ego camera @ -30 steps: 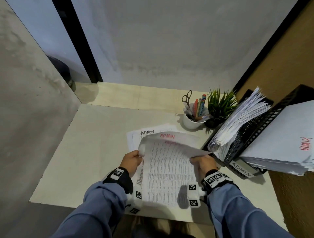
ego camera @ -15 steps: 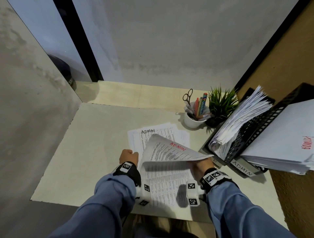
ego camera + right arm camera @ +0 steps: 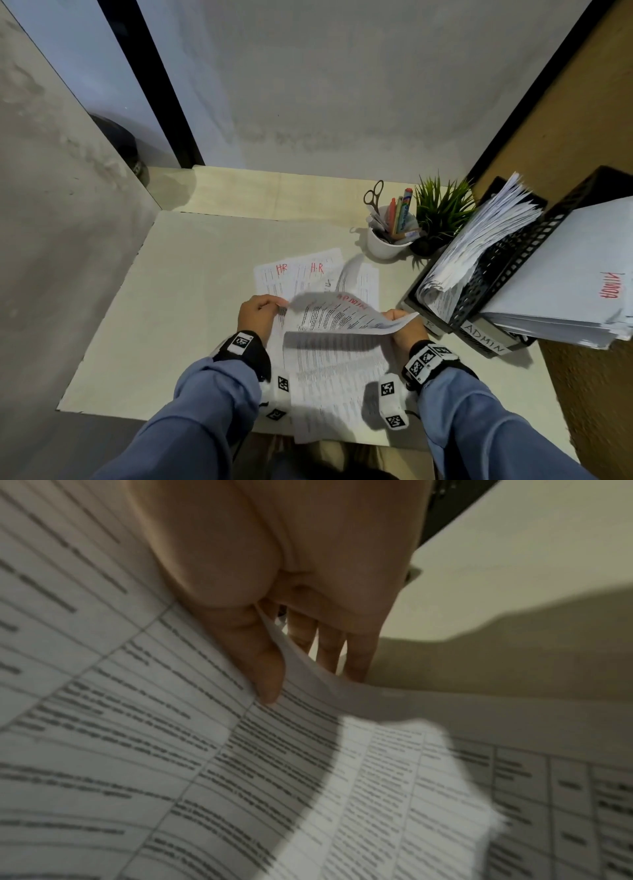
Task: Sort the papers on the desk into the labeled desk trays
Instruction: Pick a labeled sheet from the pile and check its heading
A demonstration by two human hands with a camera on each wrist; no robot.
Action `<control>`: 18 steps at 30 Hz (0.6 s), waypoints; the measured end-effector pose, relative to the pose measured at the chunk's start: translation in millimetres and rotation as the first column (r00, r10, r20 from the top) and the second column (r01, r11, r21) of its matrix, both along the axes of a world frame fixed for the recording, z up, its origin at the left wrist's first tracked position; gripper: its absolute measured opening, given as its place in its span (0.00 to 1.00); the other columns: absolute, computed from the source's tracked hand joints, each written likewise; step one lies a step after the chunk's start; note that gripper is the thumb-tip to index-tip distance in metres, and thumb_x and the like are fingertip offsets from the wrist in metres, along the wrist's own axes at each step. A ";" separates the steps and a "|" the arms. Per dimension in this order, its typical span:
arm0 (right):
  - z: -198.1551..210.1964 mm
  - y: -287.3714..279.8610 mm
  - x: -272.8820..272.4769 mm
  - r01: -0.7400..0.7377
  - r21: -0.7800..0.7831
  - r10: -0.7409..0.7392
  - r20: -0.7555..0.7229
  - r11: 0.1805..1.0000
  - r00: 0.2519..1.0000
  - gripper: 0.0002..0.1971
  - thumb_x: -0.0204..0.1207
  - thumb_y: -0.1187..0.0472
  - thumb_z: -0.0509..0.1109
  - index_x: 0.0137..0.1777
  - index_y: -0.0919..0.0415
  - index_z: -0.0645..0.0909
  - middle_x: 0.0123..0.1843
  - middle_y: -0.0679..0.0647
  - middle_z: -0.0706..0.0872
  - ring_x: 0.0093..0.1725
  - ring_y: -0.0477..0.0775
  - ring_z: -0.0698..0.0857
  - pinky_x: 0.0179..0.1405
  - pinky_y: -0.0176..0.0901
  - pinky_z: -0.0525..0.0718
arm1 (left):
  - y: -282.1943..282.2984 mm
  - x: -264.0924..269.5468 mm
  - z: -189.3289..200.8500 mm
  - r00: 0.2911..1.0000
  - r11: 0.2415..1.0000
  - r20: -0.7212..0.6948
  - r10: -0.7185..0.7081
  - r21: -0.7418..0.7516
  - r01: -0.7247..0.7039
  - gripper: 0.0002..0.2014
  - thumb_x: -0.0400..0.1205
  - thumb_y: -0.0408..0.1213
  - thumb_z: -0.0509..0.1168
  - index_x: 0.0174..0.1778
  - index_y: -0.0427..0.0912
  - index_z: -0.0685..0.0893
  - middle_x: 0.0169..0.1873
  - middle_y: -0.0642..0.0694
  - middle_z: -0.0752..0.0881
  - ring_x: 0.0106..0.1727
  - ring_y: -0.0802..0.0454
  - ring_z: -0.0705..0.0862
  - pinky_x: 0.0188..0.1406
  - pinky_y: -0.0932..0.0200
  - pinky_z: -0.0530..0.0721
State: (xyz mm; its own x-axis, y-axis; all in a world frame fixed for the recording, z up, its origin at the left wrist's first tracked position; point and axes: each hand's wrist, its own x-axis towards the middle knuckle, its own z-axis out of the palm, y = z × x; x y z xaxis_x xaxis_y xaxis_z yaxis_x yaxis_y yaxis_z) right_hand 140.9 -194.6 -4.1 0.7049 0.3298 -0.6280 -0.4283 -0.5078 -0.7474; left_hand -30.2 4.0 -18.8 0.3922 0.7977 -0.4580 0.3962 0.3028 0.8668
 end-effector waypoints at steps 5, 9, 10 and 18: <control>12.7 3.8 -3.3 -0.015 -0.011 0.015 0.058 1.000 0.998 0.14 0.71 0.82 0.63 0.34 0.64 0.79 0.36 0.56 0.80 0.34 0.51 0.76 0.24 0.27 0.75 | -2.2 -4.8 8.1 0.996 0.975 0.079 0.043 -0.220 -0.025 0.22 0.70 0.16 0.56 0.16 0.39 0.83 0.34 0.40 0.91 0.43 0.39 0.87 0.47 0.52 0.84; 16.9 5.9 -3.8 0.068 0.048 -0.071 0.058 0.997 0.996 0.15 0.62 0.87 0.66 0.44 0.73 0.82 0.39 0.59 0.83 0.40 0.58 0.81 0.35 0.38 0.78 | -9.2 0.2 13.6 0.994 0.965 0.098 0.041 -0.264 -0.014 0.12 0.70 0.21 0.57 0.22 0.36 0.79 0.27 0.41 0.87 0.36 0.43 0.84 0.43 0.58 0.84; 16.2 6.8 -3.4 0.090 0.049 -0.093 0.048 0.995 0.995 0.14 0.62 0.86 0.67 0.42 0.71 0.82 0.37 0.58 0.83 0.41 0.59 0.81 0.33 0.37 0.78 | -9.0 0.7 8.5 0.995 0.964 0.091 0.051 -0.264 -0.025 0.07 0.67 0.26 0.59 0.26 0.34 0.81 0.28 0.42 0.87 0.39 0.42 0.84 0.47 0.57 0.85; 32.2 23.2 -8.1 0.165 0.207 -0.150 -0.085 0.964 0.985 0.10 0.64 0.79 0.70 0.46 0.75 0.77 0.44 0.64 0.86 0.42 0.59 0.85 0.43 0.39 0.86 | -20.3 10.5 36.1 0.963 0.963 0.244 -0.111 -0.215 0.166 0.13 0.78 0.52 0.69 0.58 0.59 0.81 0.56 0.56 0.86 0.60 0.54 0.84 0.69 0.50 0.74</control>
